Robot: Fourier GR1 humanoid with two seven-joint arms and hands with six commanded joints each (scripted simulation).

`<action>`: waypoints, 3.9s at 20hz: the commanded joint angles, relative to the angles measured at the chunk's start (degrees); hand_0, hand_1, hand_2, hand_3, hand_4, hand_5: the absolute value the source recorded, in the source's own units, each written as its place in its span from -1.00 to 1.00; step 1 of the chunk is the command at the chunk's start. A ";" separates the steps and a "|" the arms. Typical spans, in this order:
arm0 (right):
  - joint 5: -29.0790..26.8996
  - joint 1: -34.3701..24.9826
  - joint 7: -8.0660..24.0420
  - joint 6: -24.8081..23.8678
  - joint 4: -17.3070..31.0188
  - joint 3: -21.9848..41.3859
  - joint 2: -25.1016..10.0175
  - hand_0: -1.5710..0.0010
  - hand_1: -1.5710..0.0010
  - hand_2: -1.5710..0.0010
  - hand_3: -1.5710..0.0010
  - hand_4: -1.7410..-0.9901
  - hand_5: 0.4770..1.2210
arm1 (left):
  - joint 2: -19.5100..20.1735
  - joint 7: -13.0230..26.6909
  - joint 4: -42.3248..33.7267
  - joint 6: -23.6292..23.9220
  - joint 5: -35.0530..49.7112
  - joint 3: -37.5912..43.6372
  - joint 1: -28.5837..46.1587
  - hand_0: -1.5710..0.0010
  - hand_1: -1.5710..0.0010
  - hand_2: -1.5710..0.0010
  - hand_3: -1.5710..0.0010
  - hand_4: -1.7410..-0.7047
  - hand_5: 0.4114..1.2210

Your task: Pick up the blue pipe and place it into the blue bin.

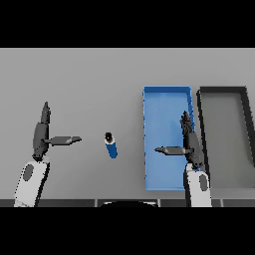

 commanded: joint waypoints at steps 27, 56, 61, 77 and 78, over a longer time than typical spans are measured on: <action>8.53 5.35 -5.44 3.69 -7.19 6.32 -6.65 1.00 1.00 1.00 1.00 0.31 -0.64 | 10.82 -3.27 -9.79 -28.19 -1.68 -14.80 4.78 1.00 1.00 1.00 1.00 0.25 -0.85; 7.07 6.18 -4.03 3.94 -8.01 5.25 -6.65 1.00 1.00 1.00 1.00 0.28 -0.63 | -14.09 -8.51 8.16 -24.94 -6.25 -21.53 -5.16 -0.53 -0.59 -0.64 -0.55 -0.73 0.68; 7.65 5.88 -4.97 4.08 -7.27 5.50 -6.76 1.00 1.00 1.00 1.00 0.32 -0.61 | -14.65 -11.45 5.46 -22.86 -7.37 -22.41 -5.43 -0.85 -0.87 -0.88 -0.77 -0.90 0.90; 6.87 5.95 -5.56 5.92 -6.32 5.19 -7.93 1.00 1.00 1.00 1.00 0.50 -0.59 | -14.08 -3.13 -6.53 -25.09 -3.65 -24.46 -10.56 -1.00 -1.00 -1.00 -0.84 -0.98 1.00; 5.96 5.08 -5.45 6.86 -5.01 4.87 -8.13 1.00 1.00 1.00 1.00 0.51 -0.59 | -13.62 -3.11 -7.22 -25.12 -3.33 -24.33 -10.16 -1.00 -1.00 -1.00 -0.84 -0.98 1.00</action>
